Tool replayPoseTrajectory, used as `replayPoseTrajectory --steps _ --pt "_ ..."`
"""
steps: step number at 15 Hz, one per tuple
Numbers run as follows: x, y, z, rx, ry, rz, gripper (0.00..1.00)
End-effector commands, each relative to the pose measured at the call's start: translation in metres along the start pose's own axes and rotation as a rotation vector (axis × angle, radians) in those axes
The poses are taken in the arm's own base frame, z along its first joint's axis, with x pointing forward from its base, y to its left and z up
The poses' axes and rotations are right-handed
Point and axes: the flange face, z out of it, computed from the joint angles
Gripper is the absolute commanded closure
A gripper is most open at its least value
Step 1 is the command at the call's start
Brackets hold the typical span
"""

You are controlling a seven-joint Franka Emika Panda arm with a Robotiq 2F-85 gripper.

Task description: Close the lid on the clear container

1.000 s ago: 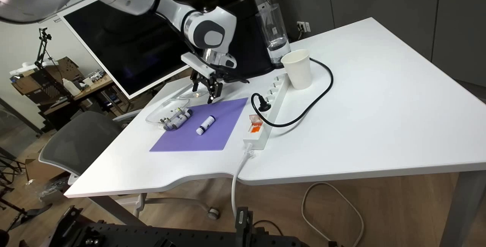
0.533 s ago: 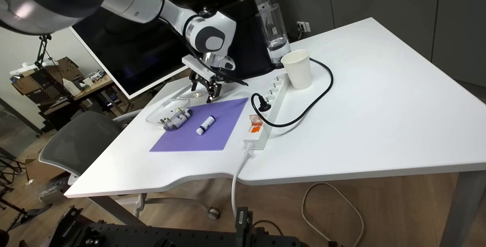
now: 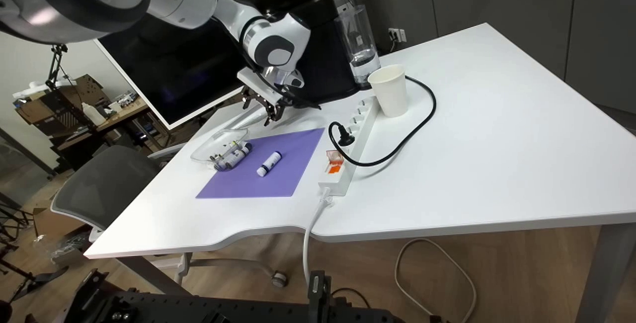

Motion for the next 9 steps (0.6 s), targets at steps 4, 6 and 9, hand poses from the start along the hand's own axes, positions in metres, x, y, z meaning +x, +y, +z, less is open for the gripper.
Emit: replayPoseTrajectory --steps 4,6,9 --pt "-0.010 -0.032 -0.031 0.079 0.002 -0.206 0.00" --pt "-0.016 -0.042 -0.039 0.078 -0.012 -0.281 0.00" --pt "-0.026 -0.055 -0.049 0.087 -0.054 -0.364 0.00"
